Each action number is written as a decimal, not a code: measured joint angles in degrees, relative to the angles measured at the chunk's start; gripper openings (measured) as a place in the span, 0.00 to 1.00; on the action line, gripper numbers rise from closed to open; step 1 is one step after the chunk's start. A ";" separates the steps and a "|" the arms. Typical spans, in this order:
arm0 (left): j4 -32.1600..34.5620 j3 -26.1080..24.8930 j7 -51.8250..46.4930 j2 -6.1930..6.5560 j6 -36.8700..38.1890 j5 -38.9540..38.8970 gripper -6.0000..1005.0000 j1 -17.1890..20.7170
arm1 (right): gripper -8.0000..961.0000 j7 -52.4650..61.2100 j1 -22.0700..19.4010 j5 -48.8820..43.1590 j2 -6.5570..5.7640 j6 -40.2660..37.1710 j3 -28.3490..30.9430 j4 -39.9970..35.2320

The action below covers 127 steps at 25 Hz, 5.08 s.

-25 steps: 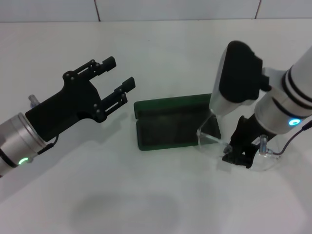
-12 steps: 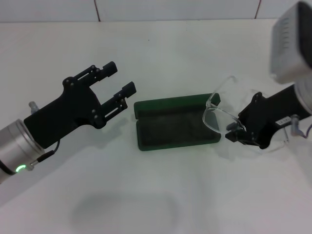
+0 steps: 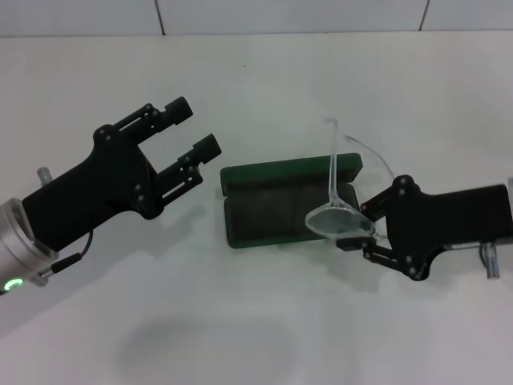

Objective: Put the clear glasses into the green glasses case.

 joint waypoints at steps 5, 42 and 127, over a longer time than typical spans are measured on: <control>-0.09 0.35 -0.37 0.02 0.53 1.87 0.61 -0.92 | 0.13 -28.06 -0.10 18.14 -0.14 -2.48 0.03 16.34; -0.23 0.55 -5.31 -1.58 8.36 19.01 0.61 -14.42 | 0.13 -58.96 5.41 23.30 0.16 -5.18 -4.89 33.92; -1.39 -2.43 -29.85 -0.07 4.63 28.12 0.61 -17.73 | 0.13 -70.38 2.59 26.02 0.16 -11.79 -4.99 36.06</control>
